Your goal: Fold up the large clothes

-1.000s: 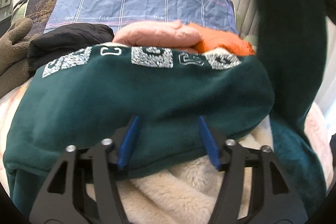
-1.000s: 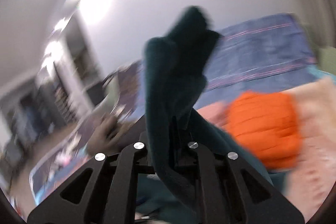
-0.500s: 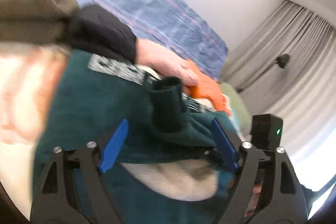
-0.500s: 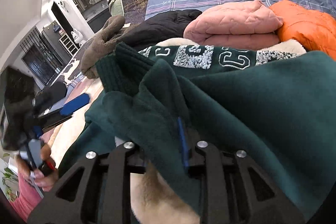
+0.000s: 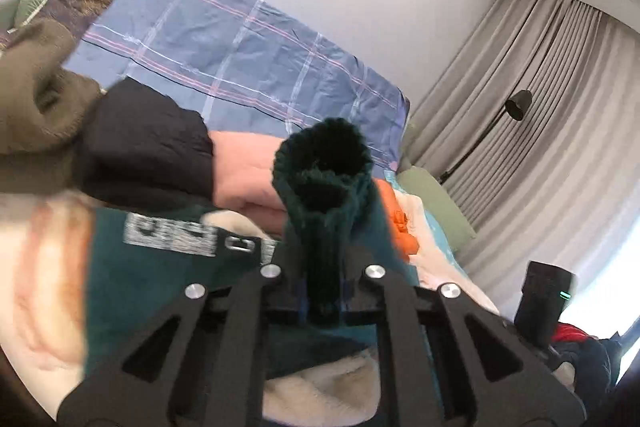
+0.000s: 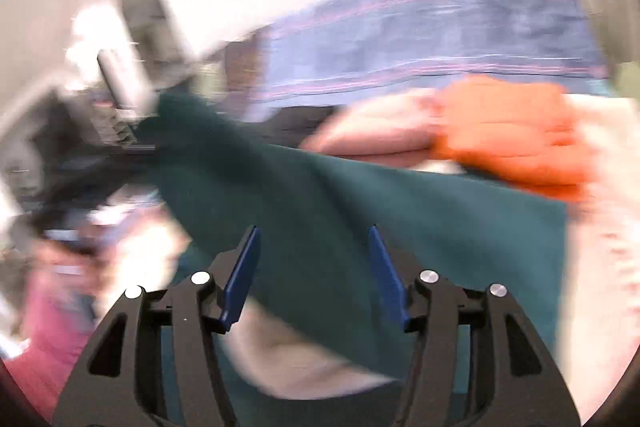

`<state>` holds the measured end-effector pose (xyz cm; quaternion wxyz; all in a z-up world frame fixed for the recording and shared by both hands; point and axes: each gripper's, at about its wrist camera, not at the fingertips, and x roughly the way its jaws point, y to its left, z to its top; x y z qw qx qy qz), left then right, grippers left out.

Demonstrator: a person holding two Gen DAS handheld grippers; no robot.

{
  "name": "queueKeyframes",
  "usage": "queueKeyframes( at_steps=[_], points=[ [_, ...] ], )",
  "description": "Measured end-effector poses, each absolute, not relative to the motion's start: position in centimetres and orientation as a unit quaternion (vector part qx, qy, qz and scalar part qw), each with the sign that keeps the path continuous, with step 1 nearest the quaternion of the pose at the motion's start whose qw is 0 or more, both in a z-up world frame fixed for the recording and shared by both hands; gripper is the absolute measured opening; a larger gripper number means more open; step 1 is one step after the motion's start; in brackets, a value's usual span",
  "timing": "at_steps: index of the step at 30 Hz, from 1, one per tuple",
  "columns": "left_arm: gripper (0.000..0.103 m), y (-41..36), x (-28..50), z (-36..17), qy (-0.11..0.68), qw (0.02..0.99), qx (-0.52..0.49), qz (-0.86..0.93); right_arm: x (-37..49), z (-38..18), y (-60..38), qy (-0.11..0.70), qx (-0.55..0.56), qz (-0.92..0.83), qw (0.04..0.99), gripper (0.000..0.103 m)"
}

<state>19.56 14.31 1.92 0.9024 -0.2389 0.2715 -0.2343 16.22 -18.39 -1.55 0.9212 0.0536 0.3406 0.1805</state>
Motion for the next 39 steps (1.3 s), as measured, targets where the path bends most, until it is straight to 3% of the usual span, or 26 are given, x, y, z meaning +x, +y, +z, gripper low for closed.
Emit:
queueKeyframes(
  at_steps=[3, 5, 6, 8, 11, 15, 20, 23, 27, 28, 32, 34, 35, 36, 39],
  points=[
    [0.012, 15.9, 19.6, -1.8, 0.317, 0.909, -0.203, -0.18, 18.9, -6.4, -19.3, 0.42, 0.027, 0.118, 0.9, 0.056],
    [0.014, 17.0, 20.3, -7.8, 0.386, 0.888, -0.204, -0.143, 19.6, -9.7, -19.4, 0.452, 0.018, 0.102, 0.886, 0.058],
    [0.02, 17.6, 20.4, -9.8, 0.4, 0.882, -0.212, -0.132, 19.2, -10.1, -19.2, 0.435, 0.012, 0.098, 0.895, 0.059],
    [0.023, 19.2, 20.0, -12.2, 0.399, 0.869, -0.258, -0.135, 18.3, -9.4, -18.2, 0.419, -0.015, 0.099, 0.902, 0.062],
    [0.026, 19.7, 19.2, -10.0, 0.382, 0.886, -0.236, -0.116, 17.1, -7.1, -17.1, 0.397, -0.049, 0.102, 0.911, 0.062],
    [0.027, 19.9, 17.2, -5.1, 0.319, 0.925, -0.188, -0.088, 16.7, -4.3, -18.4, 0.357, 0.003, 0.129, 0.925, 0.062],
    [0.029, 16.8, 17.0, -0.6, 0.287, 0.933, -0.171, -0.132, 18.9, -5.3, -17.0, 0.395, 0.033, 0.152, 0.905, 0.062],
    [0.038, 12.5, 18.7, -1.9, 0.317, 0.929, -0.115, -0.151, 20.1, -8.5, -15.2, 0.424, 0.001, 0.124, 0.897, 0.067],
    [0.045, 8.8, 21.4, -9.8, 0.383, 0.919, 0.025, -0.084, 19.0, -9.4, -13.4, 0.391, -0.073, 0.112, 0.911, 0.069],
    [0.045, 8.6, 20.8, -10.3, 0.356, 0.929, 0.04, -0.088, 19.0, -9.5, -13.4, 0.39, -0.076, 0.118, 0.91, 0.069],
    [0.045, 9.6, 20.4, -9.0, 0.37, 0.924, 0.016, -0.095, 18.7, -8.7, -14.7, 0.391, -0.048, 0.14, 0.908, 0.068],
    [0.051, 10.8, 19.1, -7.5, 0.363, 0.927, 0.005, -0.095, 17.2, -7.2, -16.4, 0.392, -0.017, 0.149, 0.908, 0.069],
    [0.066, 11.9, 17.7, -6.5, 0.354, 0.931, -0.005, -0.085, 16.3, -6.6, -17.2, 0.39, -0.01, 0.141, 0.91, 0.069],
    [0.073, 12.6, 17.0, -6.0, 0.347, 0.934, -0.009, -0.08, 15.1, -5.6, -18.8, 0.382, 0.0, 0.133, 0.915, 0.07],
    [0.076, 17.2, 12.3, -5.3, 0.344, 0.935, -0.036, -0.083, 11.4, -4.2, -24.6, 0.372, 0.03, 0.089, 0.924, 0.077]
  ],
)
